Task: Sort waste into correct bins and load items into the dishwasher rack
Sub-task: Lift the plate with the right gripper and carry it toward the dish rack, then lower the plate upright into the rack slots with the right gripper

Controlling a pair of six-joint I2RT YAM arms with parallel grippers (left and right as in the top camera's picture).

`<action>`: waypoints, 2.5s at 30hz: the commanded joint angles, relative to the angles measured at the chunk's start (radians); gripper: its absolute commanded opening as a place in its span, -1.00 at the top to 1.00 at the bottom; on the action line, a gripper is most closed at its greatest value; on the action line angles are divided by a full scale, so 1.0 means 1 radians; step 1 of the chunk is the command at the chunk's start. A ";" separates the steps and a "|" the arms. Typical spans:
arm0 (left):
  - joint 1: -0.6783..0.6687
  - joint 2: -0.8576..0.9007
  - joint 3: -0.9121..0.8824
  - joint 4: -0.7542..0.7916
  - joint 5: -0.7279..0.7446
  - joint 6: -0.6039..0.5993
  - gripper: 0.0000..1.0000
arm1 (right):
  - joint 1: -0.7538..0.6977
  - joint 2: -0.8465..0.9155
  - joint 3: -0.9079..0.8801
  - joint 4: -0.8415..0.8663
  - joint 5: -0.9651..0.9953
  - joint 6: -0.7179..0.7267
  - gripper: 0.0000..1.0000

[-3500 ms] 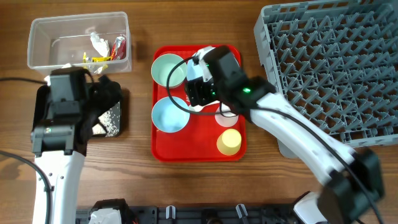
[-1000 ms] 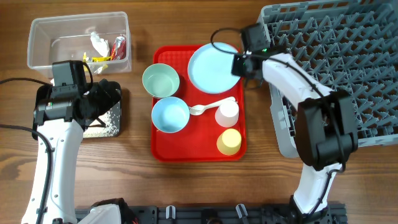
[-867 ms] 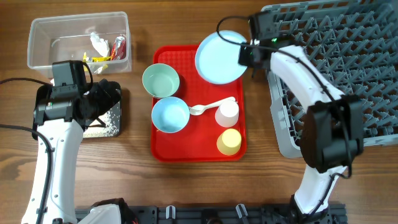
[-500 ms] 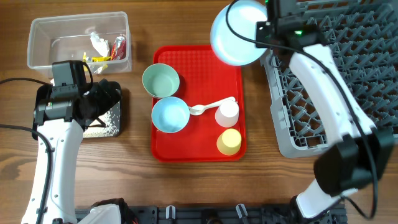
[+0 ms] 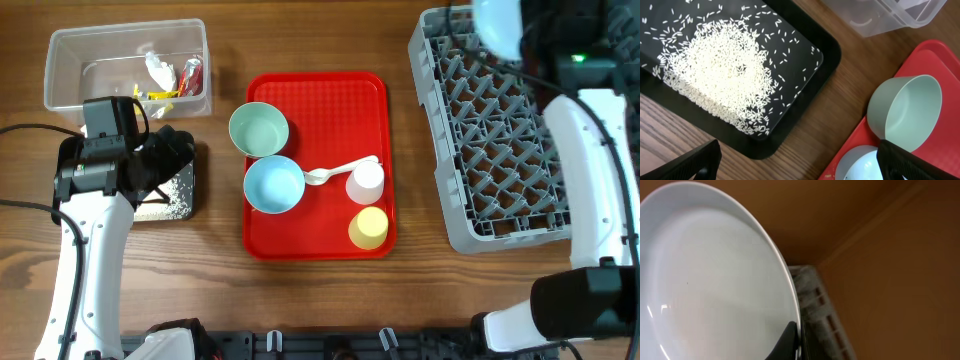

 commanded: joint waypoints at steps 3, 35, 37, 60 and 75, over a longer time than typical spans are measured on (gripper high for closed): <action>0.005 0.005 0.009 0.037 0.010 -0.010 -1.00 | -0.058 0.019 0.015 0.064 -0.153 -0.252 0.91; 0.005 0.005 0.009 0.085 -0.019 -0.009 -1.00 | -0.045 0.249 0.014 0.114 -0.041 -0.068 0.92; 0.005 0.005 0.009 0.085 -0.019 -0.009 -1.00 | -0.039 0.255 0.014 0.113 -0.041 -0.069 0.91; 0.005 0.005 0.009 0.088 -0.019 -0.009 -1.00 | 0.095 0.335 0.014 0.074 0.049 -0.023 0.92; 0.005 0.005 0.009 0.088 -0.019 -0.009 -1.00 | 0.079 0.299 0.016 0.127 0.214 0.047 0.92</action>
